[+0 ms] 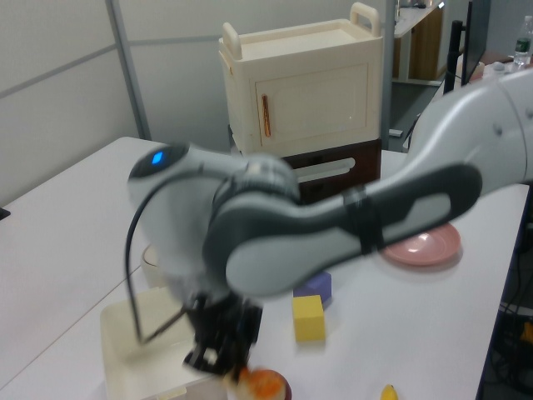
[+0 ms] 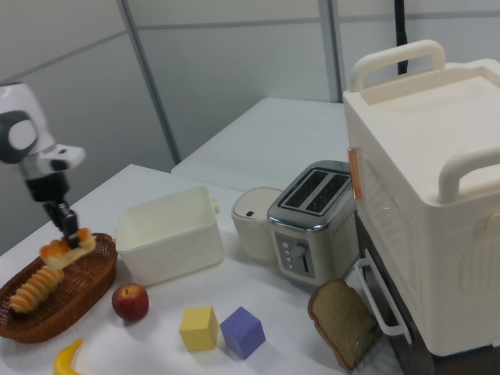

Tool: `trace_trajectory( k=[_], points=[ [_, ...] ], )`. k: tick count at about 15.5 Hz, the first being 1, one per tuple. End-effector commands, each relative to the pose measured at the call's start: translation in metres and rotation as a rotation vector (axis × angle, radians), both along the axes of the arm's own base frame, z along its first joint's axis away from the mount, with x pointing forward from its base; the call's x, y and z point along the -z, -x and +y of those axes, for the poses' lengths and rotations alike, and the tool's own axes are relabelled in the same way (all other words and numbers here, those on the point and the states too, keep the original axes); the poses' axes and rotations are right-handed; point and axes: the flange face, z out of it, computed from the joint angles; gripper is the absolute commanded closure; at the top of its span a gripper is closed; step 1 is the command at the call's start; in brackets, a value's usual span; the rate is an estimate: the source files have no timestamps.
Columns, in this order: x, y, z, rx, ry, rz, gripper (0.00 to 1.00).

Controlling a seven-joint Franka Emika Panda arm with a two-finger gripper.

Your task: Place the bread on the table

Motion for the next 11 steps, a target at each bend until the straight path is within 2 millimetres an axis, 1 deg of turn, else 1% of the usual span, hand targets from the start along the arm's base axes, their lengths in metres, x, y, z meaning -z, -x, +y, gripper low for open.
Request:
trace_trajectory(
  k=[1, 2, 4, 5, 6, 7, 8, 11],
  points=[
    [0.007, -0.025, -0.094, -0.143, -0.032, 0.120, 1.00],
    [0.017, -0.027, -0.116, -0.201, -0.034, 0.160, 0.98],
    [0.024, -0.039, -0.157, -0.259, -0.027, 0.185, 0.95],
    [0.029, -0.046, -0.174, -0.264, -0.025, 0.187, 0.87],
    [0.032, -0.051, -0.187, -0.271, -0.018, 0.187, 0.72],
    [0.037, -0.055, -0.192, -0.278, -0.004, 0.185, 0.33],
    [0.041, -0.057, -0.192, -0.277, 0.014, 0.184, 0.00],
    [0.039, -0.060, -0.195, -0.276, 0.031, 0.168, 0.00]
  ],
)
